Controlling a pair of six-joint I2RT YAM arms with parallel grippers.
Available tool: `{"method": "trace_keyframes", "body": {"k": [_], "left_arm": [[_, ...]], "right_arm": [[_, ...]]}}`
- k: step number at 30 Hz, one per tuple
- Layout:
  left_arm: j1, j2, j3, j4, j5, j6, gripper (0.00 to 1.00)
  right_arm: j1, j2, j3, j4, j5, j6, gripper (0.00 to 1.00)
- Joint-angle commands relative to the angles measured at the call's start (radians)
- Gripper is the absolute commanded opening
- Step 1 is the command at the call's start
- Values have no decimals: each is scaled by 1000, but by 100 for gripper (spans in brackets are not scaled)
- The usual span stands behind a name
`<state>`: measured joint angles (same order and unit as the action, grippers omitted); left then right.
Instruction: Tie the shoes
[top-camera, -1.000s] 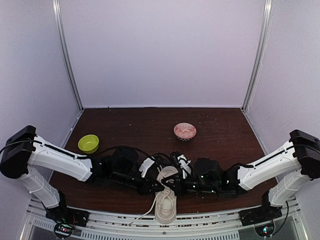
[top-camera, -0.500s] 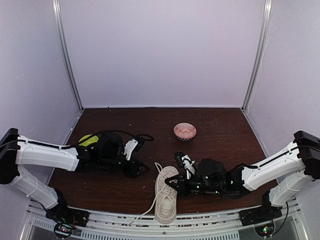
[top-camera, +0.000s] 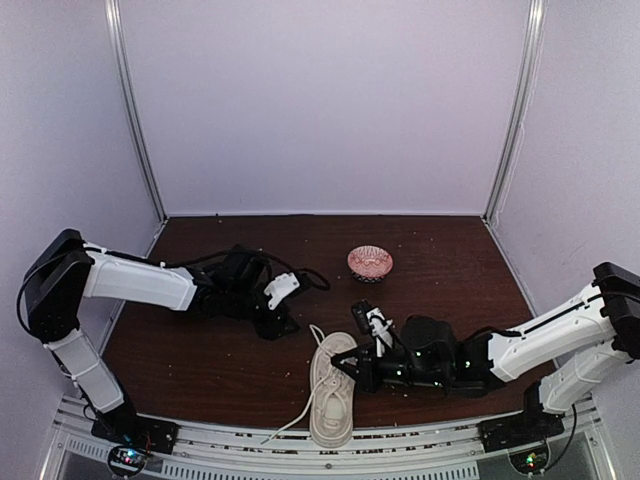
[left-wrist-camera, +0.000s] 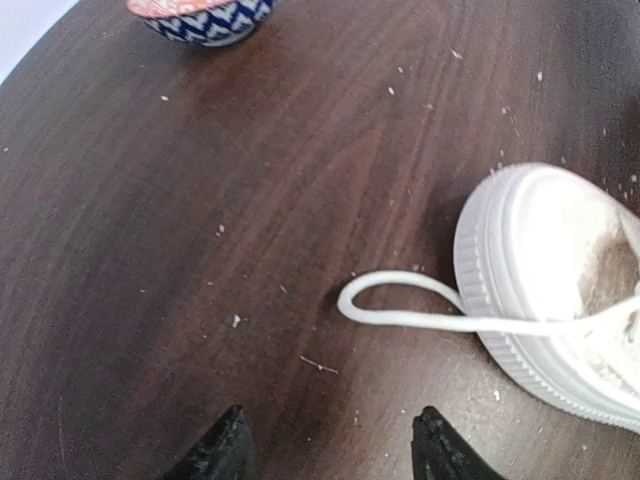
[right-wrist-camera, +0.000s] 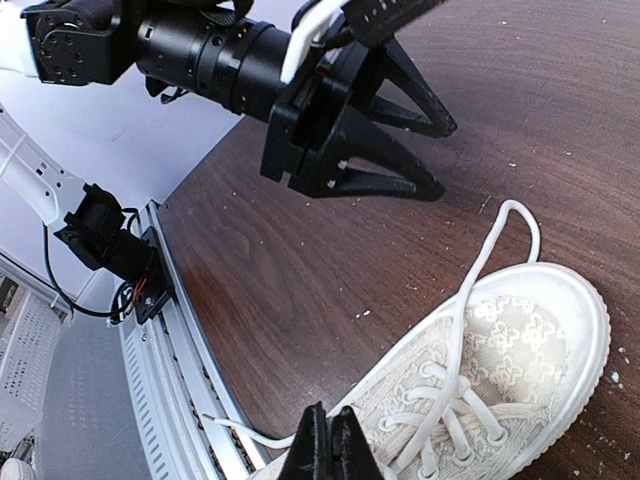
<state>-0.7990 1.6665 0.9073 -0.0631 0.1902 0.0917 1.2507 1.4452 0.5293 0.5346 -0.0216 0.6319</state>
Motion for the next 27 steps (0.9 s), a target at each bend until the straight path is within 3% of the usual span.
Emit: {"method": "trace_keyframes", "body": {"k": [1, 9, 27], "left_arm": [[-3, 29, 4, 21, 53, 134, 59], [-34, 79, -10, 152, -75, 166, 59], [-101, 197, 43, 235, -110, 302, 61]], "right_arm": [[5, -25, -17, 19, 20, -8, 0], [6, -10, -23, 47, 5, 7, 0], [5, 7, -17, 68, -3, 8, 0]]}}
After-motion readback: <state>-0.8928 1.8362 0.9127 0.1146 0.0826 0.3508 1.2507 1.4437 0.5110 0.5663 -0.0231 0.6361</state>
